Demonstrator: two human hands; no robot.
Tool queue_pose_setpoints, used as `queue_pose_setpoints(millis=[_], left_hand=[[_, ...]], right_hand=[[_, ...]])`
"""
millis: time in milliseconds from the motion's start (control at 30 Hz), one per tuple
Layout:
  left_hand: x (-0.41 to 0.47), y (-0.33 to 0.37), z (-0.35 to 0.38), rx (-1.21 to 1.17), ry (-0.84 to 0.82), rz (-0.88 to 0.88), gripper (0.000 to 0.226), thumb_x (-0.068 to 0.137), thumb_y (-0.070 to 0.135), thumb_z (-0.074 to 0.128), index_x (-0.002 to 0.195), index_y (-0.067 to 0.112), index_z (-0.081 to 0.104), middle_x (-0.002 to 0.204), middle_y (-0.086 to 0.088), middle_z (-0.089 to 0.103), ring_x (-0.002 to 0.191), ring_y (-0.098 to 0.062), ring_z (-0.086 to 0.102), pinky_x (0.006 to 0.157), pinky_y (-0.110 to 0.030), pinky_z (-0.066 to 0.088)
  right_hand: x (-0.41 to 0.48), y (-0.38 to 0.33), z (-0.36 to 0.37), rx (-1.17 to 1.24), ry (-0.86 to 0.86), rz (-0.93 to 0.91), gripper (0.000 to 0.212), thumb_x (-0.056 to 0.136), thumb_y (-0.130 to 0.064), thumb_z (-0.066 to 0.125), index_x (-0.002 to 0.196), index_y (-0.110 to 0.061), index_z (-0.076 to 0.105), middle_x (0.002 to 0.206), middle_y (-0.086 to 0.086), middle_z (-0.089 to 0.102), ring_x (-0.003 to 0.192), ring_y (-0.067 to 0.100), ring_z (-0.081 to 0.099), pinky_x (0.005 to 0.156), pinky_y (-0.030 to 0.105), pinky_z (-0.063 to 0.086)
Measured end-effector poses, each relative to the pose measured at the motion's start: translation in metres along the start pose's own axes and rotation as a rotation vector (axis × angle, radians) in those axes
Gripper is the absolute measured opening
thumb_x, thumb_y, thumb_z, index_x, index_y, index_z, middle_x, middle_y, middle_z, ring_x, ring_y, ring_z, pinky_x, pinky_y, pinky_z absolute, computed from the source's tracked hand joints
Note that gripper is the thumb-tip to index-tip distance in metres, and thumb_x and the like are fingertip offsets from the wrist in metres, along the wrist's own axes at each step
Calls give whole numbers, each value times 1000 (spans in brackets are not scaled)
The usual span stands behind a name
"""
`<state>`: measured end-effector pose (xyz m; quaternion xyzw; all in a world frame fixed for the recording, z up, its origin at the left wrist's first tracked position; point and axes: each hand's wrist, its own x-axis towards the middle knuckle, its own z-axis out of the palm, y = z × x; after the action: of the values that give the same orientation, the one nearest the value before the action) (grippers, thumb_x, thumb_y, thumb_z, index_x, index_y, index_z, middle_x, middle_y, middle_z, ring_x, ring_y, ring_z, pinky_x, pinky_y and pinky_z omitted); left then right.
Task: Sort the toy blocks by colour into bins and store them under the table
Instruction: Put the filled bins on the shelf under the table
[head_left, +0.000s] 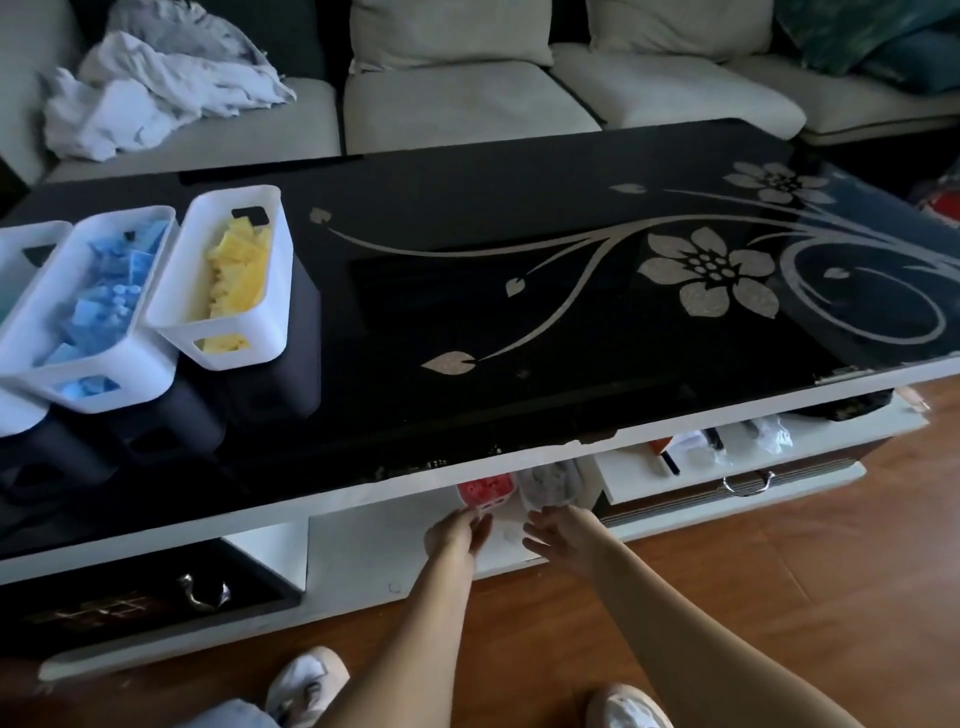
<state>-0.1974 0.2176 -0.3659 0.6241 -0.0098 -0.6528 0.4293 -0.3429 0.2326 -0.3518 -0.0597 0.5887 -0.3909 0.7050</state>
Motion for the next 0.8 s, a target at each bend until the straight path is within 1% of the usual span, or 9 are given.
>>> queue_pose_setpoints(millis=[67,133,200,300,367,467,533,667,800], left_hand=[[3,2,3,-37,-2,-5,22,86,-6,60,108,-7,58,86,-22,64,72,-26,65,53,-27,57],[7,3,6,-18,16,47,33,86,-7,59,118,-1,54,91,-22,64,73,-26,65,54,-27,57],[11,4,9,86,52,140,39,84,-4,63,120,6,54,101,-20,65,81,-27,67,59,-27,57],[12,9,14,233,100,276,21,86,-4,61,101,10,56,83,-6,64,74,-19,64,55,-21,50],[10,13,18,307,126,308,11,89,-2,58,88,9,54,74,0,57,70,-17,60,50,-18,48],[15,17,19,366,126,295,25,91,3,58,68,9,51,69,-3,58,59,-13,58,40,-14,46],[21,17,19,371,129,282,22,91,3,58,71,8,52,75,-7,60,59,-13,57,42,-14,48],[25,17,21,302,110,281,21,90,4,59,72,12,54,81,-8,62,68,-17,61,54,-21,53],[18,17,18,226,77,222,24,89,-1,58,70,14,54,72,-2,59,65,-12,59,45,-13,50]], right_hand=[[0,-5,6,-157,48,1,24,90,15,39,110,2,46,104,16,50,115,33,52,93,42,46],[6,-9,10,-334,101,-8,22,91,11,38,109,2,48,96,14,49,102,29,56,88,37,49],[10,-12,13,-539,143,-23,27,92,7,39,114,0,51,84,8,45,88,23,50,86,34,50],[18,-12,14,-872,142,-112,36,94,1,39,129,2,48,86,4,46,91,21,45,92,35,47],[20,-11,15,-1048,124,-163,45,93,2,35,137,-3,43,93,7,48,81,19,49,75,29,47],[20,-13,16,-1181,113,-172,55,90,5,34,144,-11,33,89,3,46,62,10,41,52,20,35],[19,-17,18,-1251,100,-176,60,89,5,35,146,-13,29,81,0,42,61,9,39,51,21,33],[15,-24,20,-1281,92,-212,61,89,3,32,147,-16,27,102,12,47,60,12,40,50,23,30],[11,-24,21,-1300,84,-239,61,90,4,31,147,-16,25,116,18,51,60,11,38,48,21,29]])
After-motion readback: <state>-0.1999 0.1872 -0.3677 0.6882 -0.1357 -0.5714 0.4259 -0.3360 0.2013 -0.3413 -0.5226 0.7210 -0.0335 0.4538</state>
